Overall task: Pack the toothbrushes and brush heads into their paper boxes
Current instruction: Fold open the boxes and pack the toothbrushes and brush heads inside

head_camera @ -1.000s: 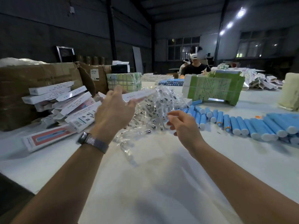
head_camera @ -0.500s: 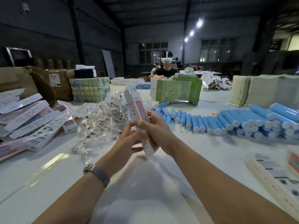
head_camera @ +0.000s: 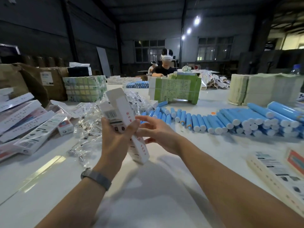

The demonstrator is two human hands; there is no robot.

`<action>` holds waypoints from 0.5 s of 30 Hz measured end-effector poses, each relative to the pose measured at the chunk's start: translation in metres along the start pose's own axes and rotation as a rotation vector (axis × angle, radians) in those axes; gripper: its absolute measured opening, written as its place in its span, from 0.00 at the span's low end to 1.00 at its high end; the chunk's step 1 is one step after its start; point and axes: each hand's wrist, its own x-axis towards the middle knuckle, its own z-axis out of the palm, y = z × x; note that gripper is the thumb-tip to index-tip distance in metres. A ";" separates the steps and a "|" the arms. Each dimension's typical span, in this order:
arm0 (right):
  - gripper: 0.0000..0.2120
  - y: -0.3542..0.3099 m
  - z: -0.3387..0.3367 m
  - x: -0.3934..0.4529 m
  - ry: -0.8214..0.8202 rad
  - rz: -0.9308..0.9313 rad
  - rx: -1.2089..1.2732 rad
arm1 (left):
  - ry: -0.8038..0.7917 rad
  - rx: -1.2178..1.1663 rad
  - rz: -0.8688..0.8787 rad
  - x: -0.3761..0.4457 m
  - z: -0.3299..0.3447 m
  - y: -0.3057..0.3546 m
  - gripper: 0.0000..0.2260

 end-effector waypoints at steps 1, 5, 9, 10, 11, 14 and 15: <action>0.27 0.003 -0.006 0.001 0.039 0.004 0.004 | 0.016 0.041 0.058 -0.002 0.001 0.001 0.26; 0.16 0.018 -0.033 0.017 0.406 0.024 -0.202 | 0.010 0.325 0.157 -0.012 0.008 0.003 0.28; 0.24 0.040 -0.052 0.038 0.427 0.174 -1.002 | -0.086 0.291 0.196 -0.020 0.011 0.004 0.17; 0.26 0.042 -0.055 0.041 0.388 0.243 -1.013 | -0.106 0.258 0.204 -0.021 0.011 0.004 0.15; 0.26 0.046 -0.058 0.044 0.361 0.300 -1.029 | -0.119 0.242 0.217 -0.021 0.010 0.003 0.15; 0.20 0.054 -0.063 0.047 0.393 0.356 -1.161 | -0.141 0.246 0.228 -0.020 0.006 0.000 0.16; 0.17 0.055 -0.063 0.046 0.438 0.339 -1.189 | -0.137 0.241 0.219 -0.020 0.006 -0.001 0.16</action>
